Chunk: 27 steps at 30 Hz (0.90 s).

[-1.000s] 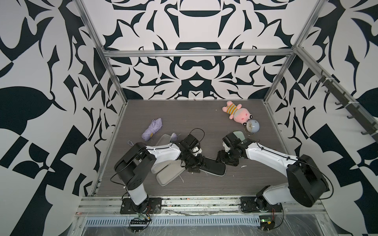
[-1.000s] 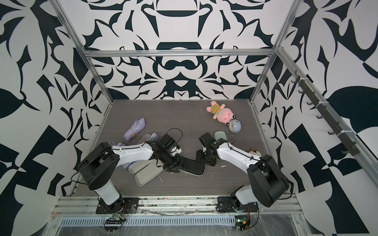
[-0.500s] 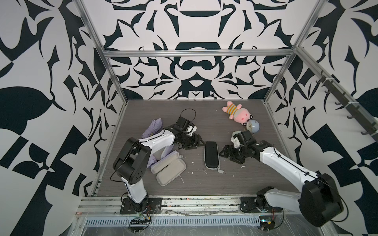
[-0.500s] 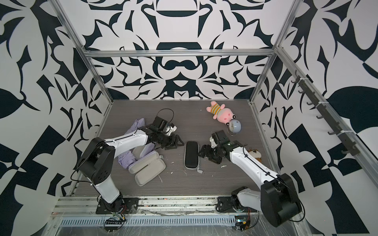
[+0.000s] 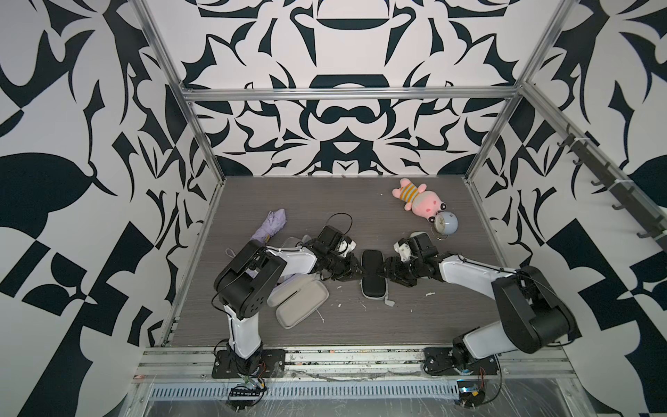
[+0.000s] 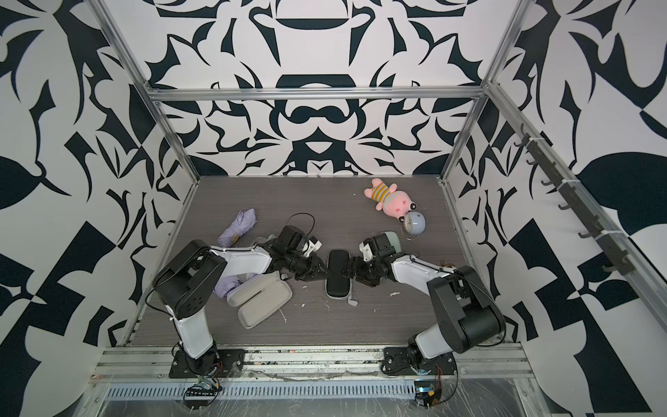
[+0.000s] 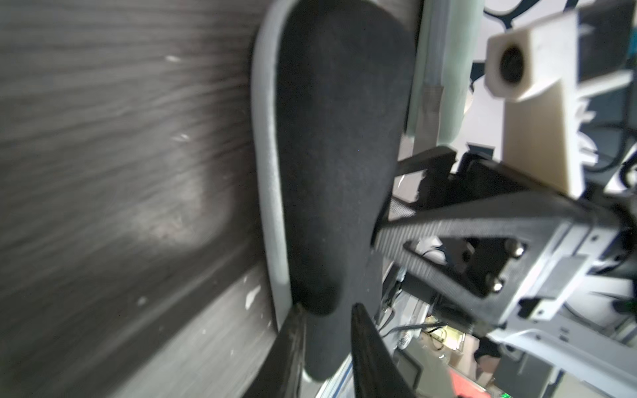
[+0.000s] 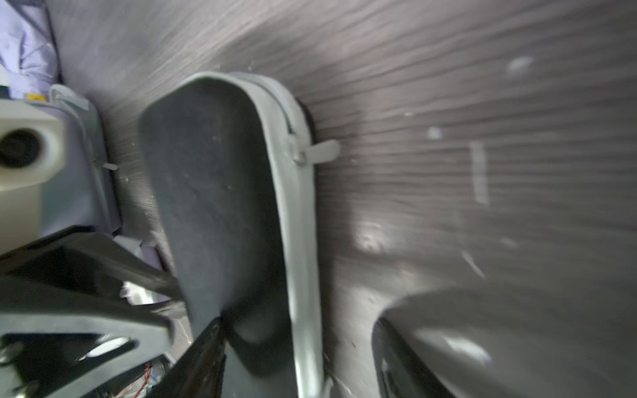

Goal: Put umbrellas into zippered umbrella sleeves
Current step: Pick up the umbrella sleeve at the center of the board.

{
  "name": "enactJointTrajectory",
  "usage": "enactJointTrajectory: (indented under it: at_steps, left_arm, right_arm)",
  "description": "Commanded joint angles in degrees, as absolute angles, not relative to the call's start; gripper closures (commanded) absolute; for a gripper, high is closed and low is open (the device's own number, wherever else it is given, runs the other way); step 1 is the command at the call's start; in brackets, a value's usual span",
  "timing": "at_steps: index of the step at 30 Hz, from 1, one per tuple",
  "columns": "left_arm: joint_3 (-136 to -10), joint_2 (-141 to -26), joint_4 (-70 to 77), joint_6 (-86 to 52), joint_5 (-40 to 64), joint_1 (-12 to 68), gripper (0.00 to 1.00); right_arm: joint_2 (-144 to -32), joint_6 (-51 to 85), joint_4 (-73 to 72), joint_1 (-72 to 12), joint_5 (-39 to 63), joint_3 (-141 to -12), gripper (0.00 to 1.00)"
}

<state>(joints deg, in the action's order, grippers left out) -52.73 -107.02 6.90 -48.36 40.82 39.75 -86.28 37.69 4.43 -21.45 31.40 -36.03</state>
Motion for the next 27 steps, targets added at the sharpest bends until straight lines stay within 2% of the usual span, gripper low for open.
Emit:
enactJointTrajectory:
  at_steps: [1, 3, 7, 9, 11, 14, 17, 21, 27]
  left_arm:
    - [-51.44, -110.92, 13.20, -49.53, 43.90, 39.73, 0.88]
    - [-51.33, -111.62, 15.38, -50.20, 44.31, 39.73, 0.90]
    - [-52.17, -109.36, 15.48, -49.62, 44.44, 39.36, 0.90]
    - [-52.17, -107.72, 14.61, -49.07, 45.01, 38.13, 0.88]
    - [-51.26, -105.60, 14.95, -49.11, 45.94, 35.63, 0.81]
    - [-49.02, -101.63, 16.58, -50.33, 46.78, 31.72, 0.58]
    - [-46.47, -97.70, 19.89, -52.10, 46.40, 29.93, 0.40]
    - [-43.35, -96.39, 26.89, -55.47, 45.03, 29.93, 0.28]
    - [-41.26, -99.31, 44.97, -66.46, 43.64, 30.34, 0.10]
  right_arm:
    - [-88.43, 36.54, -6.56, -21.62, 37.41, -34.21, 0.46]
    - [-88.28, 39.51, -14.11, -21.65, 39.54, -32.21, 0.55]
    - [-85.94, 44.74, -25.54, -21.60, 41.13, -28.72, 0.83]
    - [-84.40, 44.89, -26.33, -21.53, 41.07, -28.23, 0.94]
    - [-83.09, 44.69, -26.46, -21.34, 41.37, -27.74, 1.00]
    - [-82.09, 45.47, -27.53, -20.55, 42.52, -27.10, 1.00]
    - [-80.62, 49.02, -30.82, -20.08, 44.01, -26.64, 1.00]
    - [-77.55, 51.78, -31.90, -20.00, 44.51, -27.23, 1.00]
    - [-75.96, 57.68, -35.81, -20.02, 46.36, -27.90, 1.00]
